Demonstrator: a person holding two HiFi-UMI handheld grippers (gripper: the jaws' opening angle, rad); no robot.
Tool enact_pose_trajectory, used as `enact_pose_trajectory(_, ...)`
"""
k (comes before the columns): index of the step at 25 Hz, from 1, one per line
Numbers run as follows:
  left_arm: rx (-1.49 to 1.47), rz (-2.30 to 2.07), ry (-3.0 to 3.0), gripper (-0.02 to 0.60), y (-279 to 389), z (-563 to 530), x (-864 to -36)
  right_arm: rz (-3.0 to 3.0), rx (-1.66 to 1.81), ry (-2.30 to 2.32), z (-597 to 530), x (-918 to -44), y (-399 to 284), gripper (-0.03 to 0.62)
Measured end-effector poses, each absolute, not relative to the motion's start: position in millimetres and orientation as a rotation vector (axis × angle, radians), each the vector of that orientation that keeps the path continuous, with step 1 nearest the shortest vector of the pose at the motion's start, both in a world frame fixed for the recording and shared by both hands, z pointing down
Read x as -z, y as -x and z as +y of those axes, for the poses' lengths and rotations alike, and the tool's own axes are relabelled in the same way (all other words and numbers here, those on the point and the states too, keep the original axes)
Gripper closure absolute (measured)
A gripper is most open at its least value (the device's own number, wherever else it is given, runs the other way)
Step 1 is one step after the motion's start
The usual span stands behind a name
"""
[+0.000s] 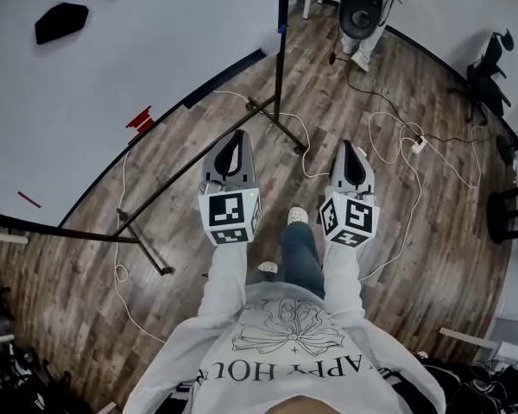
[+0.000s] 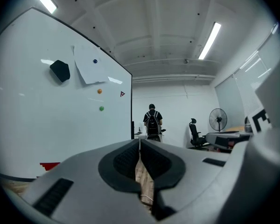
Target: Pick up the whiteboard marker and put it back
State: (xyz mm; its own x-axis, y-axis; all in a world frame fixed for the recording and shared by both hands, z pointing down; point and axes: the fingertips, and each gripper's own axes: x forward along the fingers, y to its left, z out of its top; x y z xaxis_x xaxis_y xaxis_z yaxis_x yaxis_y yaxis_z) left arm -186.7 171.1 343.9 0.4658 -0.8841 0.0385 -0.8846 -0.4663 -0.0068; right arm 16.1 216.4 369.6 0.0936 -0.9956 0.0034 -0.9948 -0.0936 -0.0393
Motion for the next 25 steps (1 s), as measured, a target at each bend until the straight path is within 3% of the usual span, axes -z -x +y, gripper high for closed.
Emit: enact_pose_trajectory(25,-0.106,-1.774,-2.590,0.574,32.5,-64.0,-351.8,2.243,0.045,2.127,-47.5,-370.9,-168.6,0.591)
